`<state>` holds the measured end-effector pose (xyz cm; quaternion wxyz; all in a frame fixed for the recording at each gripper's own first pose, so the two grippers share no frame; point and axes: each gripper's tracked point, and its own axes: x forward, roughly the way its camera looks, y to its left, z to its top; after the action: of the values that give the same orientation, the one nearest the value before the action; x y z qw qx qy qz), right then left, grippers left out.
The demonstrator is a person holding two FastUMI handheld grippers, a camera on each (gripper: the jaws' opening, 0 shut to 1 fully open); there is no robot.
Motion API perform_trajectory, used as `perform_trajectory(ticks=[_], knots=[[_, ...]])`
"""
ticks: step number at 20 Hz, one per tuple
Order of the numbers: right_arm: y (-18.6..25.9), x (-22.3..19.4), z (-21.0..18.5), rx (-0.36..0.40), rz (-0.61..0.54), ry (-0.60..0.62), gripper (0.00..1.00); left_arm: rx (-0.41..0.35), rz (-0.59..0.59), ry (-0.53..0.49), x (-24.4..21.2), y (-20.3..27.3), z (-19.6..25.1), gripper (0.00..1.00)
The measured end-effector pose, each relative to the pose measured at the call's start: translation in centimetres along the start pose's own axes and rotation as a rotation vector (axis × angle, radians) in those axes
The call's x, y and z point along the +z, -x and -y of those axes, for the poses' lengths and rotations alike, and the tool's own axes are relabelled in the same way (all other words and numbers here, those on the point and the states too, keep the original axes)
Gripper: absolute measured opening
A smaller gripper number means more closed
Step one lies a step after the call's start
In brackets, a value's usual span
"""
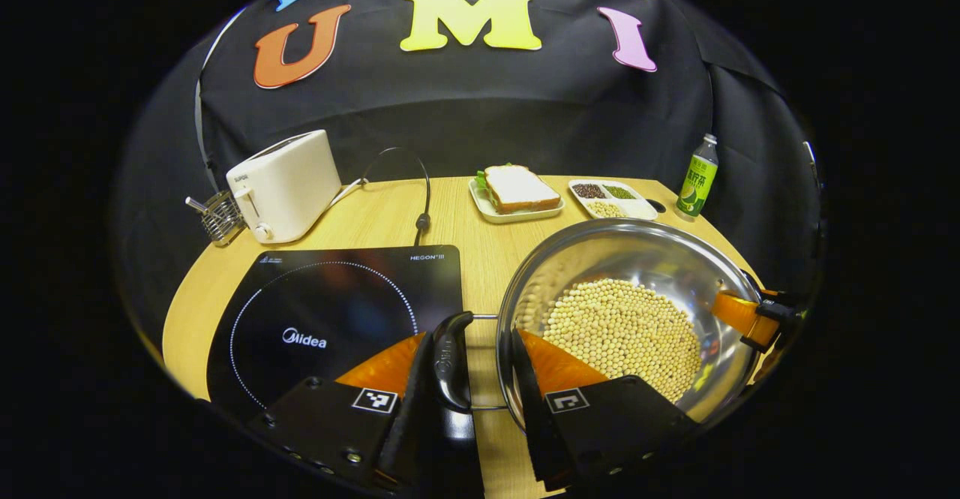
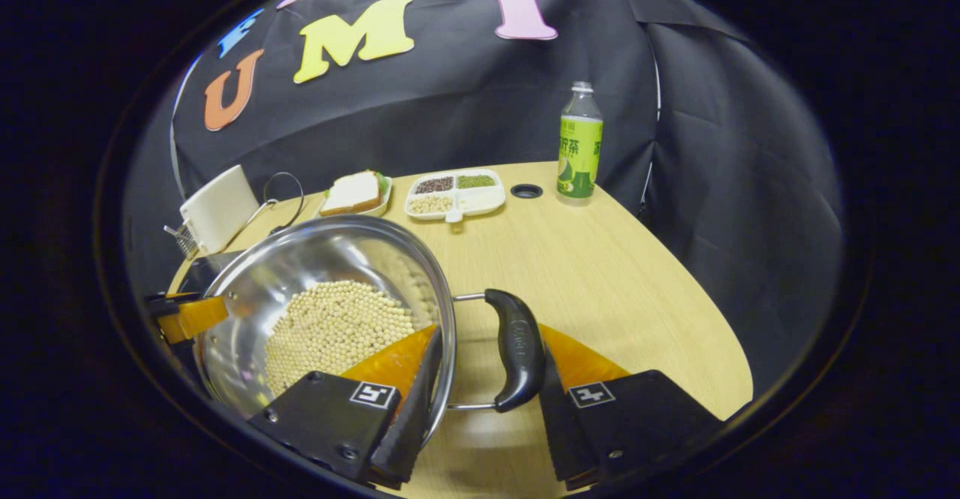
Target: First push the handle of the pot to place it horizontally, then grasp the pot with both hands and set it on the induction cooktop.
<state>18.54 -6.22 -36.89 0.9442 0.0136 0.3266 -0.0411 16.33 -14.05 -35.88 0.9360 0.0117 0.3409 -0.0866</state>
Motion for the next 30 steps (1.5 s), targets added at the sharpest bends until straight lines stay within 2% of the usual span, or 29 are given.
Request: perform_trajectory(ticks=[1, 9, 12, 17, 23, 30], knots=[[0.7, -0.2, -0.1, 0.004, 0.001, -0.005, 0.67, 0.003, 0.008, -0.003, 0.1, 0.7, -0.1, 0.57], [7.5, 0.6, -2.6, 0.028, 0.044, 0.005, 0.68, 0.018, 0.065, 0.018, 1.2, 7.4, -2.5, 0.57], [9.8, 1.1, -4.7, 0.044, 0.053, 0.011, 0.67, 0.033, 0.106, 0.012, 1.9, 9.9, -4.5, 0.56], [12.6, 3.5, -9.7, 0.074, 0.094, 0.051, 0.68, 0.057, 0.157, 0.060, 3.6, 13.2, -8.8, 0.56], [13.4, 5.6, -16.6, 0.148, 0.093, 0.068, 0.67, 0.113, 0.217, 0.079, 6.1, 15.7, -15.0, 0.56], [11.1, 7.7, -23.9, 0.196, 0.078, 0.107, 0.68, 0.170, 0.238, 0.114, 7.8, 14.8, -21.5, 0.56]])
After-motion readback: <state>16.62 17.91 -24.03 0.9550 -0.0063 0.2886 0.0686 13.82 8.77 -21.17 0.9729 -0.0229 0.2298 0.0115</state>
